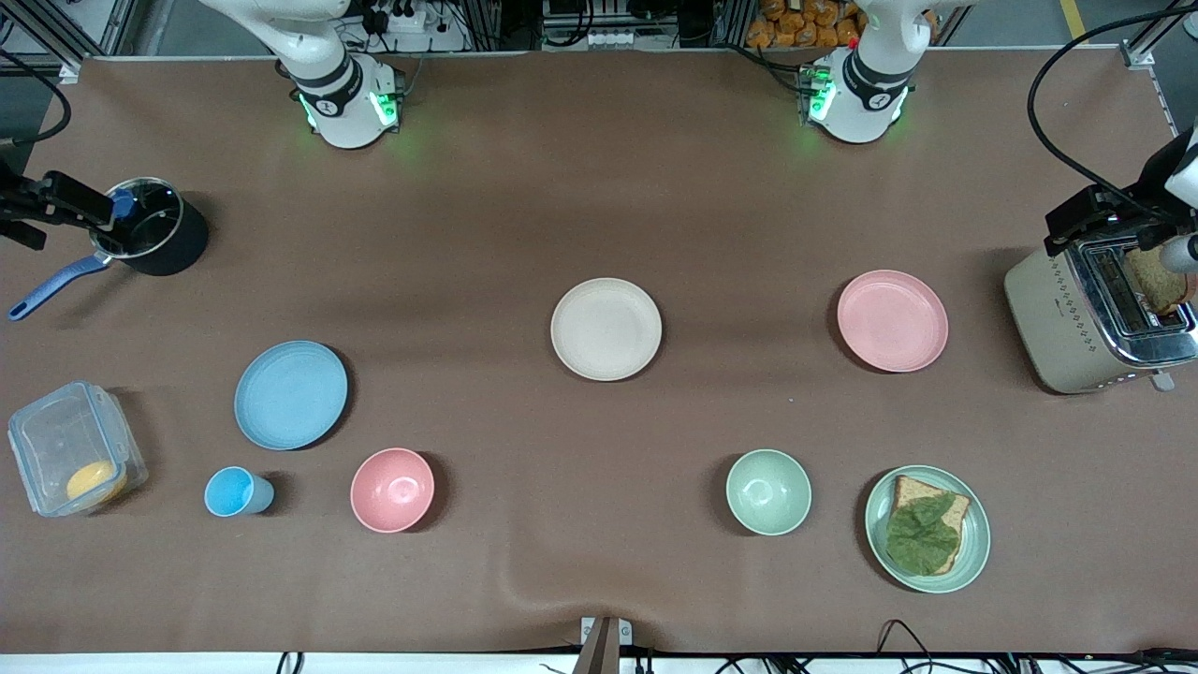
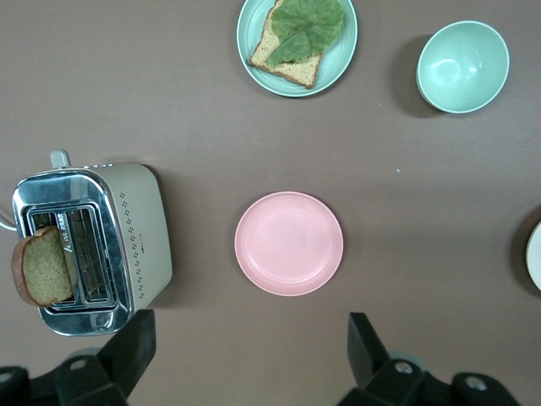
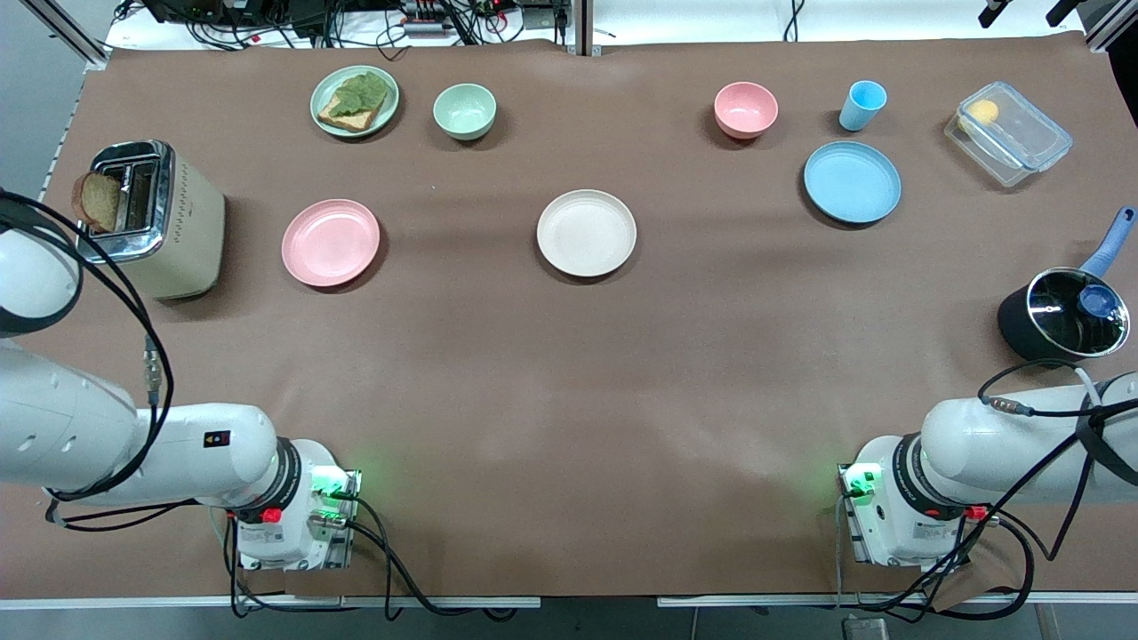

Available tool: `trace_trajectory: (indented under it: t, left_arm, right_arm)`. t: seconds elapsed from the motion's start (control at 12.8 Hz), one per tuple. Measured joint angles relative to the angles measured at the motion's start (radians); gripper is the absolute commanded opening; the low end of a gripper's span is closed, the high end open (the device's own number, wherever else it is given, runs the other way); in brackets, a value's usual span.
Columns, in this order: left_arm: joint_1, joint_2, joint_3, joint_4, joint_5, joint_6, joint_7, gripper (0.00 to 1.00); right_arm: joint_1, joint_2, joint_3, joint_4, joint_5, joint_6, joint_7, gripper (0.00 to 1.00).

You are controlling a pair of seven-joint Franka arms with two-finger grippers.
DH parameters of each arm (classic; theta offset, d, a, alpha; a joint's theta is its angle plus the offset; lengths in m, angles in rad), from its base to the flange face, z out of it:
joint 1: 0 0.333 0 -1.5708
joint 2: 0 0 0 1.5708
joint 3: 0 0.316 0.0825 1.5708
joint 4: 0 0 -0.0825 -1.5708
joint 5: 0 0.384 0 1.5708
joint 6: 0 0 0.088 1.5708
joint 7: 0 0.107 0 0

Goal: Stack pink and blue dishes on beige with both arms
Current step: 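Reach the left gripper to the pink plate while the right gripper reaches the blue plate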

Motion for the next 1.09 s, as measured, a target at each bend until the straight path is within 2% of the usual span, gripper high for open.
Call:
trace_trajectory:
  t: [0.39,0.55,0.78,1.09]
  left_arm:
    - [0.016,0.031,0.001,-0.003,0.0,0.004,0.005,1.0]
    - [0.055,0.093,0.003,-0.046,0.0,0.098,0.014,1.0]
    - [0.09,0.134,0.004,-0.303,0.0,0.405,0.015,1.0]
    - [0.113,0.15,0.004,-0.642,-0.001,0.769,0.008,1.0]
  right_arm:
    - [0.002,0.0,0.001,0.009,-0.001,0.002,0.0,1.0]
    - [0.0,0.0,-0.003,0.013,-0.002,0.002,0.0,1.0]
    - [-0.001,0.034,-0.008,0.008,-0.003,0.0,0.0,1.0]
    - [-0.008,0.216,-0.013,-0.004,-0.006,0.01,0.0,1.0]
